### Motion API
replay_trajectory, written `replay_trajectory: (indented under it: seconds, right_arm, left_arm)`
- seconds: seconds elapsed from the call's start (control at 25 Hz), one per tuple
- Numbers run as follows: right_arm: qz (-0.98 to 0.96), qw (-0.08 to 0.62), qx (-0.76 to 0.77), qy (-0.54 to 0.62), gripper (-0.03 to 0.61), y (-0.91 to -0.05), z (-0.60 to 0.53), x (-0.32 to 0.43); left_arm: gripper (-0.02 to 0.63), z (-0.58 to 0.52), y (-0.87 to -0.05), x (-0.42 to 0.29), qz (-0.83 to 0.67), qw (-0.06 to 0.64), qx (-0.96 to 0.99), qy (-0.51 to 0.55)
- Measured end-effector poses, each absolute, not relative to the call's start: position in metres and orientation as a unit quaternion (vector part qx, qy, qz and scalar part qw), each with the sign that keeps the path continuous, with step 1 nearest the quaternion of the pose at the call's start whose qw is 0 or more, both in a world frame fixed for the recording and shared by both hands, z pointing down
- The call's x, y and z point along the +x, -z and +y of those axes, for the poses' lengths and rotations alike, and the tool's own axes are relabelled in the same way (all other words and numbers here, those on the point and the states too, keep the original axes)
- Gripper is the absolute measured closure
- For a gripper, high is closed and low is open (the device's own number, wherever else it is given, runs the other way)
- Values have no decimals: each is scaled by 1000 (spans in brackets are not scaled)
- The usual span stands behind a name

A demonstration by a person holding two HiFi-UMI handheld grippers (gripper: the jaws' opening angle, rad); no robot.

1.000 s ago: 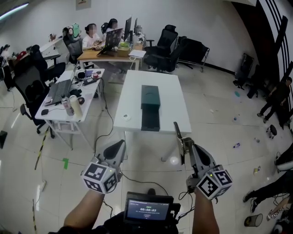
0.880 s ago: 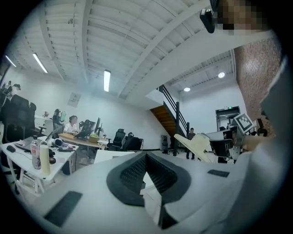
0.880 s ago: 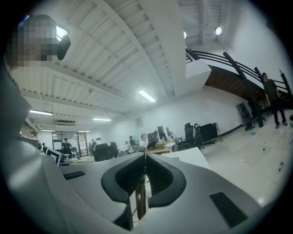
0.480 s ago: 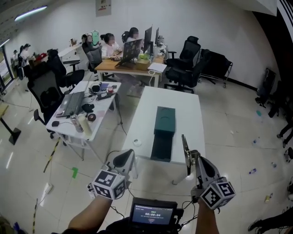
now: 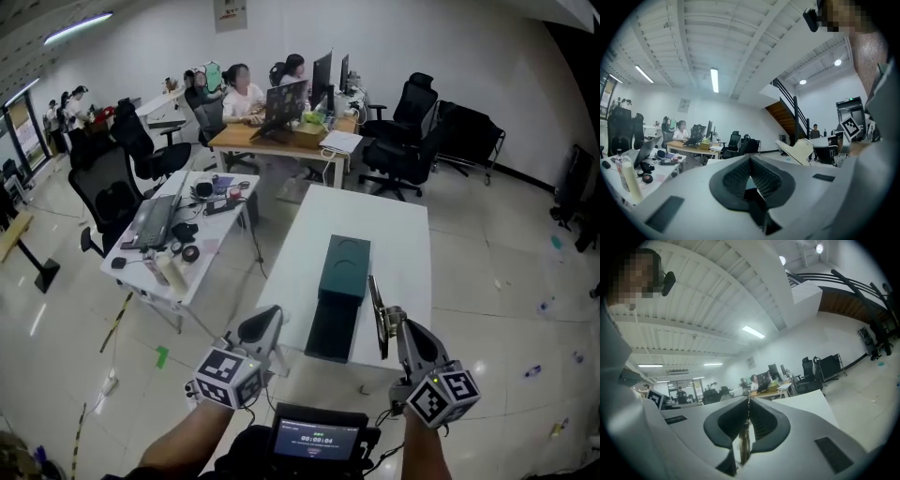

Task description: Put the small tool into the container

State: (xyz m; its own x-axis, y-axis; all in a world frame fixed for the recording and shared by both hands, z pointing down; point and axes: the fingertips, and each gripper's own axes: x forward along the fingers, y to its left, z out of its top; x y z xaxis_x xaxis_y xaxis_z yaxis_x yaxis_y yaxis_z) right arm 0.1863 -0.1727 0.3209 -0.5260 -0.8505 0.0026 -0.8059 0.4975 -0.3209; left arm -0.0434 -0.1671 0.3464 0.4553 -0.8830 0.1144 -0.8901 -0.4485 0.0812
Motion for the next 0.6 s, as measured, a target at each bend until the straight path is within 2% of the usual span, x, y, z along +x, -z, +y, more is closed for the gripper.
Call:
replay_trajectory:
  seconds: [0.6]
  right_arm:
    - [835, 40, -522, 170, 563, -363, -265, 127]
  left_arm:
    - [591, -284, -382, -93, -500, 75, 862, -36]
